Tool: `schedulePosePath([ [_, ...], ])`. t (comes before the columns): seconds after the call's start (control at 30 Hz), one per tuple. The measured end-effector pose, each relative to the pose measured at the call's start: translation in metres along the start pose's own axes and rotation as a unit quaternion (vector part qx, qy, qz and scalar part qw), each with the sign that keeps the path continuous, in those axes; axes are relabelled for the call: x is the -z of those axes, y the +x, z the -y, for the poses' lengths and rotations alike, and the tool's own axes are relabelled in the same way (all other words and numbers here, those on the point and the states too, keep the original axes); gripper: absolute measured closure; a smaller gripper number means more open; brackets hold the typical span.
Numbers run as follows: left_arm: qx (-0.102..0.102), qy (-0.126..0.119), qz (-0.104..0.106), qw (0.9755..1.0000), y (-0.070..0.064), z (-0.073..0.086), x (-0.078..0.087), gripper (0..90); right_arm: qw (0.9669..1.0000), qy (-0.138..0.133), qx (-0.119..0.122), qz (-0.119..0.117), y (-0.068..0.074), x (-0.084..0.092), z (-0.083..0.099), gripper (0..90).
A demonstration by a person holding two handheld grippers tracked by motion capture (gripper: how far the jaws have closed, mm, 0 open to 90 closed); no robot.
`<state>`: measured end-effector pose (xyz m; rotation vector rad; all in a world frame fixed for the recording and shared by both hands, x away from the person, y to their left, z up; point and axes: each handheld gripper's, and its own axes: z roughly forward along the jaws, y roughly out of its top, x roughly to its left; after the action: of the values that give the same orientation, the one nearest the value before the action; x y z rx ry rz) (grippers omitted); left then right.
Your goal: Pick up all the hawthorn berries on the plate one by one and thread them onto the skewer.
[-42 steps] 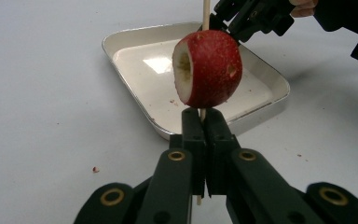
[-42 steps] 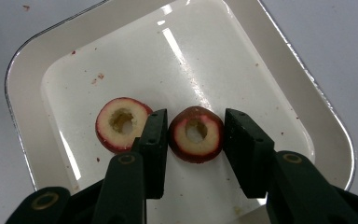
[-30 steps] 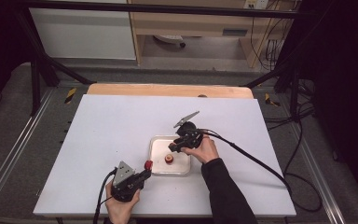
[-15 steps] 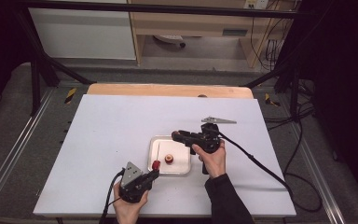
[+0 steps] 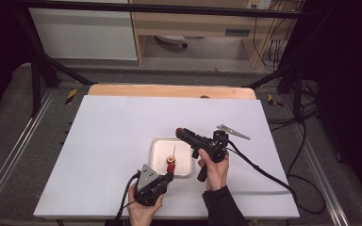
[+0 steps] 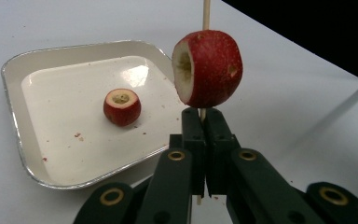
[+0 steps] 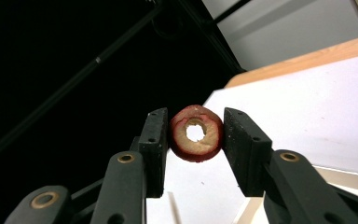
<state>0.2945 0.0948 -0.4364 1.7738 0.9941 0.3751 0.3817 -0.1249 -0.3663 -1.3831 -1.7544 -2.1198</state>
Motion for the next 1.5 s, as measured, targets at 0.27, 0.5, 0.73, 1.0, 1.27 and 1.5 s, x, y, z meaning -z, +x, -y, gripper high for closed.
schedulePosePath([
  [0.27, 0.014, -0.008, 0.008, 0.9998, -0.005, -0.008, -0.003, 88.6, 0.9995, -0.022, -0.012, -0.021, 0.005, 0.001, 0.006, 61.7],
  [0.5, 0.02, -0.009, 0.012, 0.9997, -0.006, -0.012, -0.004, 88.6, 0.9984, -0.028, -0.032, -0.038, 0.007, 0.002, 0.008, 61.7],
  [0.73, 0.025, -0.017, 0.016, 0.9994, -0.008, -0.016, -0.003, 88.6, 0.9973, -0.036, -0.046, -0.045, 0.009, 0.005, 0.006, 61.7],
  [1.0, 0.024, -0.019, 0.019, 0.9993, -0.009, -0.019, -0.003, 88.6, 0.9973, -0.036, -0.045, -0.045, 0.009, 0.005, 0.006, 61.7],
  [1.27, 0.025, -0.017, 0.019, 0.9994, -0.008, -0.019, -0.004, 88.6, 0.9974, -0.032, -0.043, -0.048, 0.009, 0.005, 0.007, 61.7],
  [1.5, 0.029, -0.015, 0.019, 0.9993, -0.007, -0.018, -0.005, 88.5, 0.9975, -0.031, -0.041, -0.05, 0.009, 0.005, 0.007, 61.7],
])
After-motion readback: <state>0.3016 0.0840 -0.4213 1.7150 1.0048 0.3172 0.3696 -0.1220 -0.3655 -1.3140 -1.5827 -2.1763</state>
